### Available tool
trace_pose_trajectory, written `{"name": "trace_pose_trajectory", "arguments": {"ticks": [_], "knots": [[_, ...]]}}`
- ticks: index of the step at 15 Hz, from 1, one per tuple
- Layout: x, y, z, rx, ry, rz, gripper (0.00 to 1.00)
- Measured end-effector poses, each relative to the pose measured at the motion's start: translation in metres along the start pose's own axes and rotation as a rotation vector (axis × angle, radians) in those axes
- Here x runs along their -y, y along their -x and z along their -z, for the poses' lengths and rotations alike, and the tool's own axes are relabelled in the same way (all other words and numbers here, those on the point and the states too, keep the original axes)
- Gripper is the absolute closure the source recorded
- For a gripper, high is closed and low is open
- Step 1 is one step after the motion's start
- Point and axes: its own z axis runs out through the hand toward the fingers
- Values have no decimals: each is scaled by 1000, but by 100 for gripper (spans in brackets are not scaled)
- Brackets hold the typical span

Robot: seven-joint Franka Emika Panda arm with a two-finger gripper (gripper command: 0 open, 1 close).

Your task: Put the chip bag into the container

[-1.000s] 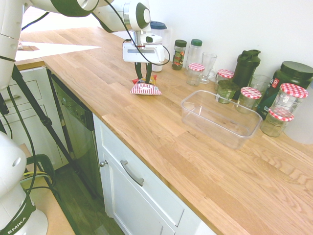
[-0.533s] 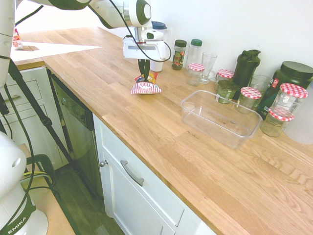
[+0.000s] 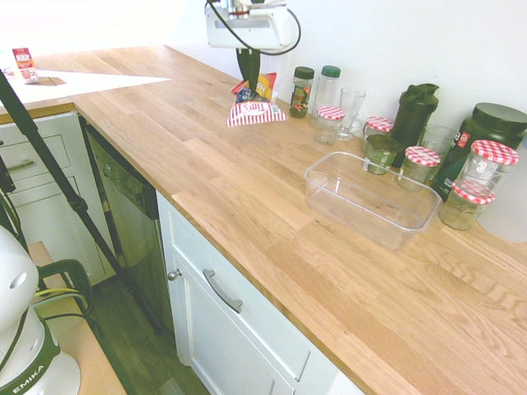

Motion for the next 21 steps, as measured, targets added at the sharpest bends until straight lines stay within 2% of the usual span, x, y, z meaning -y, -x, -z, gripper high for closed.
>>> {"name": "trace_pose_trajectory", "arguments": {"ticks": [4,11,14,21], "knots": [[-106,-53,38,10,-78,-54,100],[-235,-140,-15,86,-100,-101,100],[-257,-165,-54,125,-94,-106,100],[-246,-194,-116,179,-69,-92,100]]}}
